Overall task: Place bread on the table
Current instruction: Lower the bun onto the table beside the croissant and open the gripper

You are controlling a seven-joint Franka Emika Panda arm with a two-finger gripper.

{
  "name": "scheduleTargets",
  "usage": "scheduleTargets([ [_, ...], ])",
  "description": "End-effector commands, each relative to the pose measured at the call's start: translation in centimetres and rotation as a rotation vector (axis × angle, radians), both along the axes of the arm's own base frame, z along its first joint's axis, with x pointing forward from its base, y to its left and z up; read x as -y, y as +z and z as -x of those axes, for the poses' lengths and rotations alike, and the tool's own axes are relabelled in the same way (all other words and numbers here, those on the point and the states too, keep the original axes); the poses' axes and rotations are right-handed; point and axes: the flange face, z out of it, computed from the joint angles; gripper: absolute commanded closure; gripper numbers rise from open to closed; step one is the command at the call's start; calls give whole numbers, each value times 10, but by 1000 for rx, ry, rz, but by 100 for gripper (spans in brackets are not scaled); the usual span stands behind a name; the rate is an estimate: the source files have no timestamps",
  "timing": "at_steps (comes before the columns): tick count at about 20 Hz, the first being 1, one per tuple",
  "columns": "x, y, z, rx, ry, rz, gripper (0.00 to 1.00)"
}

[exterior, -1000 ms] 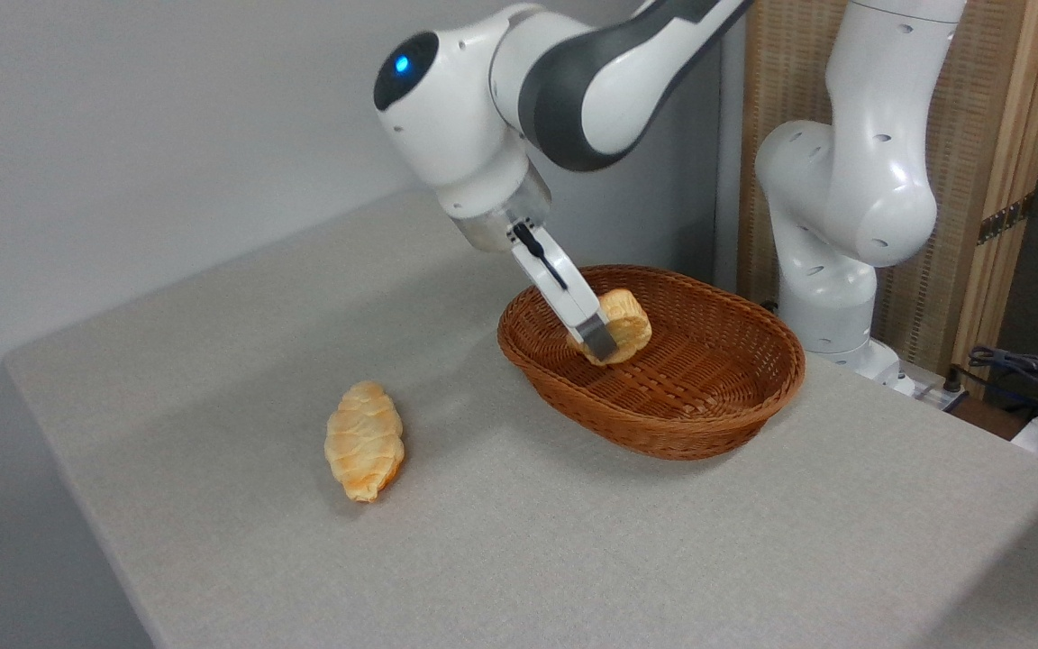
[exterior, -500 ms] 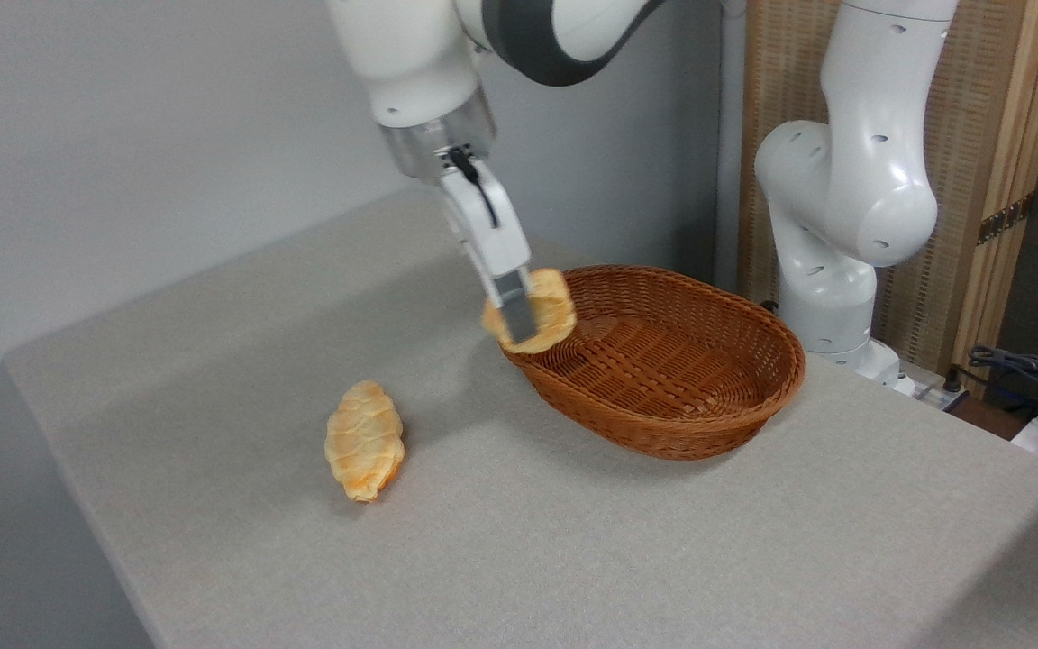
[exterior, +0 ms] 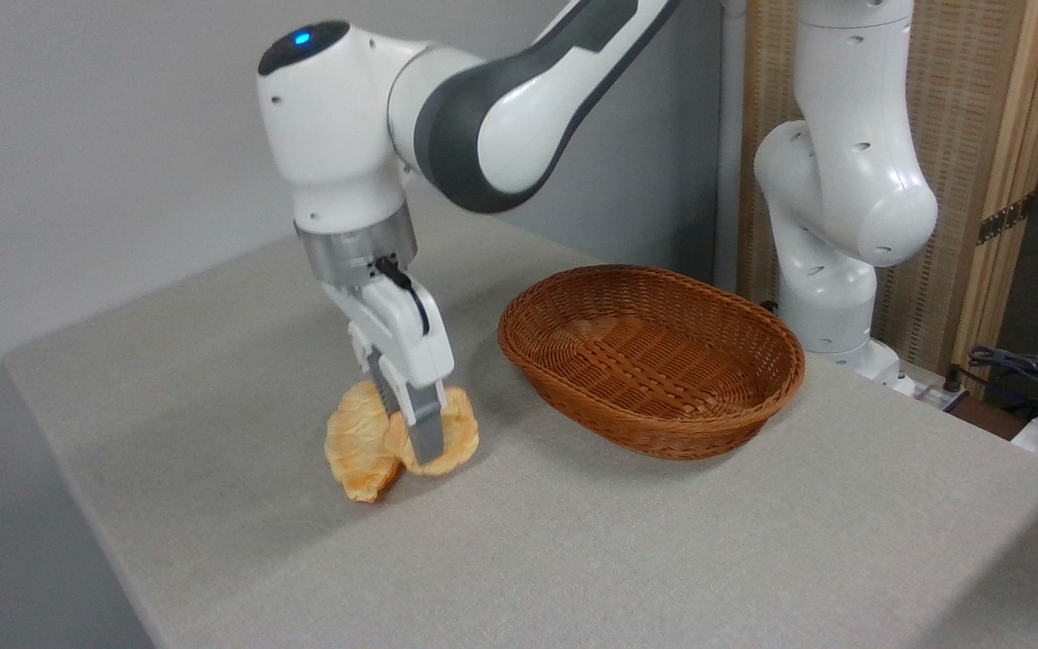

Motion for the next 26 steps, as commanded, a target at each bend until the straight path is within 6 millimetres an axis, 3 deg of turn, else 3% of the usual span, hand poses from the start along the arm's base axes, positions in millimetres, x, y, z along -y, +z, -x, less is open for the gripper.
scheduleTargets([
  [1,-9,2,-15,58,38,-5,0],
  [15,-7,-4,-17,51,38,-10,0],
  [19,-8,31,-30,124,60,2,0],
  [21,-18,51,-34,149,82,9,0],
  [26,-15,109,-29,101,96,49,0],
])
